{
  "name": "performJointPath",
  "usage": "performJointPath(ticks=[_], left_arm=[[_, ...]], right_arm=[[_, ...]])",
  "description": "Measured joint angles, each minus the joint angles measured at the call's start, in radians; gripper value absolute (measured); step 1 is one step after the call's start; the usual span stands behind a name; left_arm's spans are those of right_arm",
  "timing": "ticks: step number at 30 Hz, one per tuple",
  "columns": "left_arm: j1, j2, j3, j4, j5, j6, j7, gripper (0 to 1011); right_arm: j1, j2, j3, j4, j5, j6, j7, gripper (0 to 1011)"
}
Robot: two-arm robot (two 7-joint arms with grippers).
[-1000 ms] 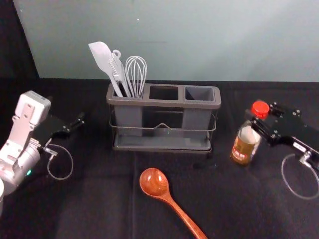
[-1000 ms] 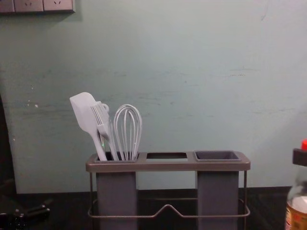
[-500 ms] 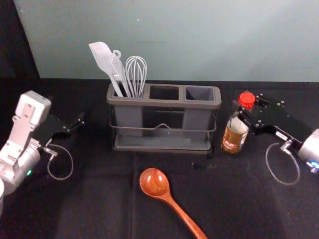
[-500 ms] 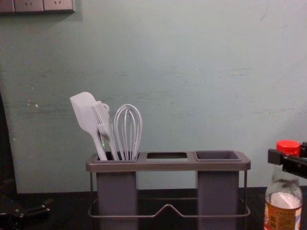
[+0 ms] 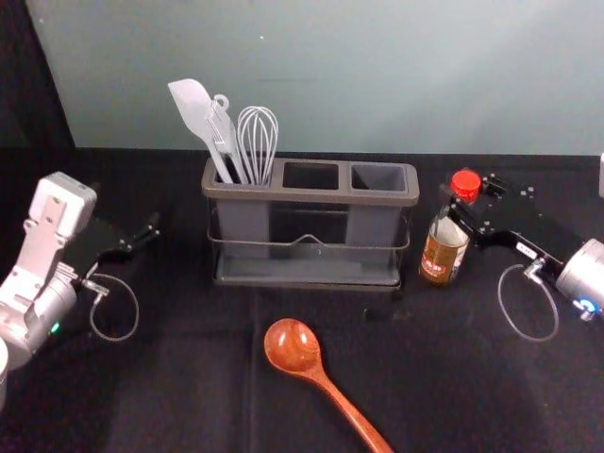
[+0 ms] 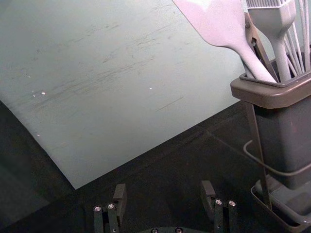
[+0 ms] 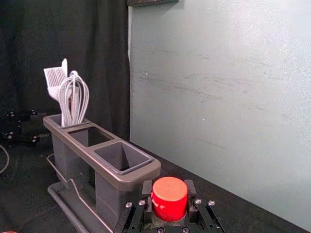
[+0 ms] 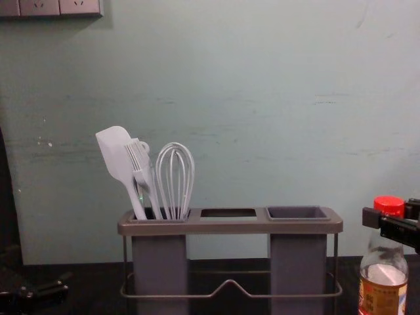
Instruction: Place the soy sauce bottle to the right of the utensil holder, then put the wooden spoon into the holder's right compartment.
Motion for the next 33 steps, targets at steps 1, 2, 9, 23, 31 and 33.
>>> performJointPath(ticks=[1,2,9,23,31,33], left_arm=[[0.000,0.000,0.000,0.000,0.000,0.000,0.000,1005],[0.000,0.000,0.000,0.000,0.000,0.000,0.000,1005],[0.000,0.000,0.000,0.000,0.000,0.000,0.000,1005],[0.000,0.000,0.000,0.000,0.000,0.000,0.000,1005],[0.000,0.000,0.000,0.000,0.000,0.000,0.000,1005],[0.000,0.000,0.000,0.000,0.000,0.000,0.000,1005]], right_arm=[[0.001,-0.001,0.000,0.002,-0.001,0.000,0.000,385],[0.002,-0.002,0.000,0.004,-0.001,0.000,0.000,385],[0.005,-0.006,0.002,0.010,-0.007,0.000,0.000,385],[0.004,-0.005,0.002,0.008,-0.006,0.001,0.000,585],[0.004,-0.004,0.002,0.008,-0.005,0.001,0.001,818],[0.004,-0.004,0.002,0.008,-0.005,0.001,0.001,893]])
